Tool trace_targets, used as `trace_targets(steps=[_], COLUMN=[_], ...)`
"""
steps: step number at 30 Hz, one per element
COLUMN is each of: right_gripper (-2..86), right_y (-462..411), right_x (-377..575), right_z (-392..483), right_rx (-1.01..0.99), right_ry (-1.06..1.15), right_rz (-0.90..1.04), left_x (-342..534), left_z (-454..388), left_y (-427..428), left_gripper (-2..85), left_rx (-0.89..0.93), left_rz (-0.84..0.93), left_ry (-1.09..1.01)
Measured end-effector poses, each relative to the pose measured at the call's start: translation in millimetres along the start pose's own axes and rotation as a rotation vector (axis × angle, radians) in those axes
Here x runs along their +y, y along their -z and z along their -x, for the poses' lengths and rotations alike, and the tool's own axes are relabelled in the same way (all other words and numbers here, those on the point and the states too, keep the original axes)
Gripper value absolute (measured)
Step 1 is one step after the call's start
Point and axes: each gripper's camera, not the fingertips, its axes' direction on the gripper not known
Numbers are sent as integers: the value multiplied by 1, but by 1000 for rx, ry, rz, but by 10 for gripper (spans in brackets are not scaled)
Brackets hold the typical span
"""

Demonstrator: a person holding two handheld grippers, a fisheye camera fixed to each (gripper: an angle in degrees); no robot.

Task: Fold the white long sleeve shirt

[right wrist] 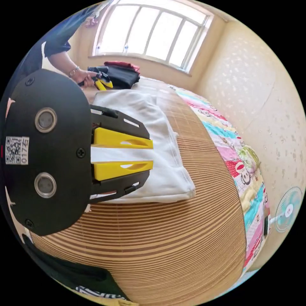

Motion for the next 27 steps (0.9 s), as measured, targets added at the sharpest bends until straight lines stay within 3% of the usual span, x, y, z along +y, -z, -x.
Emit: trace_targets(steps=[5, 8, 13, 17, 22, 27], right_gripper=[35, 64, 132, 168, 216, 203], right_y=[-53, -53, -101, -157, -242, -305], right_x=[-21, -11, 14, 21, 35, 57], right_z=[29, 112, 268, 347, 440, 469], right_rx=[99, 147, -43, -49, 199, 505], right_ry=[-78, 89, 323, 358, 551, 722], right_rz=[96, 43, 205, 285, 496, 652], left_x=[22, 32, 53, 68, 84, 98], left_z=[-11, -10, -30, -60, -87, -91], left_y=[-30, -45, -42, -47, -53, -52], left_gripper=[160, 116, 64, 59, 55, 53], left_rx=[-29, -56, 12, 18, -91, -85], left_rz=[69, 91, 34, 12, 6, -6], left_ry=[-38, -14, -84, -170, -307, -328])
